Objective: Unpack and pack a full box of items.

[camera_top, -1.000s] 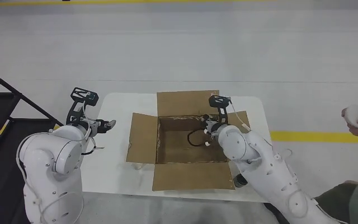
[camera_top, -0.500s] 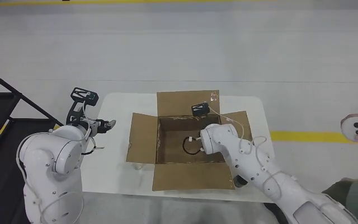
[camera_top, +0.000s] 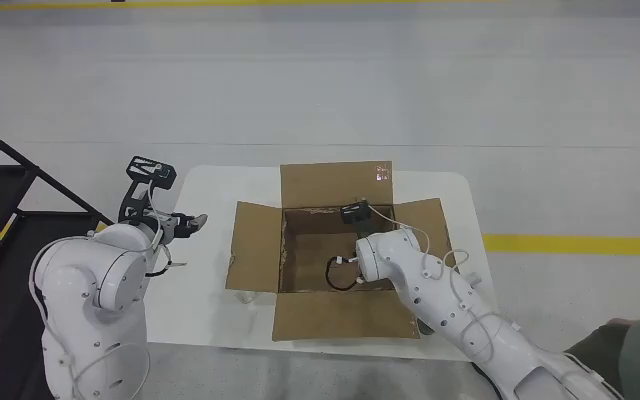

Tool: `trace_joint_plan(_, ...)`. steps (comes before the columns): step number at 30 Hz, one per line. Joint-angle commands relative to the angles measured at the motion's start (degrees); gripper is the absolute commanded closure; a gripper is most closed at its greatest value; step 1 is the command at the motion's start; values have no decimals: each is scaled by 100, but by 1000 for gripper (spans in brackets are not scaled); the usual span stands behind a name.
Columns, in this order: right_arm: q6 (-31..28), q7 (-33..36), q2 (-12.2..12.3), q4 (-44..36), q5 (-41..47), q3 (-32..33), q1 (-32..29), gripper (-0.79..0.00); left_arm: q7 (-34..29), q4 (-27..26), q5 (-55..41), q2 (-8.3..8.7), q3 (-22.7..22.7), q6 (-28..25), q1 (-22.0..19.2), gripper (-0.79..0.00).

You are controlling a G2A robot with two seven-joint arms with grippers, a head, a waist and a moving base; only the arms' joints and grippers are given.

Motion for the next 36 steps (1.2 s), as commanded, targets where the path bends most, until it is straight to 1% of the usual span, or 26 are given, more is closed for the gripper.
trace_joint_plan(1,-28,-29,0,3,16,5,-16,0,0,0,0,0,0,0,0,-785)
trace_joint_plan(3,-309,6,-14,126,72,2,-11,0,0,0,0,0,0,0,0,-785)
trace_joint_plan(7,-527,208,-166,489,117,-247,167,0,0,0,0,0,0,0,0,-785)
trace_joint_plan(8,-551,279,-220,612,189,-310,224,-12,0,0,0,0,0,0,0,-785)
trace_joint_plan(9,-519,317,-275,731,247,-358,286,-99,0,0,0,0,0,0,0,-785)
trace_joint_plan(11,-574,400,-385,926,368,-484,392,-151,0,0,0,0,0,0,0,-785)
trace_joint_plan(13,-503,469,-482,1122,430,-560,493,-246,0,0,0,0,0,0,0,-785)
trace_joint_plan(14,-515,513,-525,1216,484,-590,531,-274,0,0,0,0,0,0,0,-785)
trace_joint_plan(15,-542,540,-564,1314,496,-628,570,-280,0,0,0,0,0,0,0,-785)
trace_joint_plan(18,-554,552,-672,1604,566,-687,634,-351,0,0,0,0,0,0,0,-785)
trace_joint_plan(19,-574,572,-704,1685,594,-703,651,-363,0,0,0,0,0,0,0,-785)
trace_joint_plan(27,-585,583,-909,2165,783,-743,690,-379,0,0,0,0,0,0,0,-785)
trace_joint_plan(28,-609,606,-932,2227,801,-756,690,-400,0,0,0,0,0,0,0,-785)
trace_joint_plan(29,-615,613,-955,2271,802,-763,705,-456,0,0,0,0,0,0,0,-785)
trace_joint_plan(30,-620,617,-975,2312,816,-763,712,-465,0,0,0,0,0,0,0,-785)
trace_joint_plan(31,-626,623,-994,2351,829,-760,720,-499,0,0,0,0,0,0,0,-785)
trace_joint_plan(32,-633,631,-1010,2385,829,-758,728,-505,0,0,0,0,0,0,0,-785)
trace_joint_plan(33,-646,644,-1022,2422,829,-748,739,-536,0,0,0,0,0,0,0,-785)
trace_joint_plan(34,-658,655,-1032,2465,816,-738,752,-548,0,0,0,0,0,0,0,-785)
trace_joint_plan(36,-704,702,-1051,2542,806,-717,770,-545,0,0,0,0,0,0,0,-785)
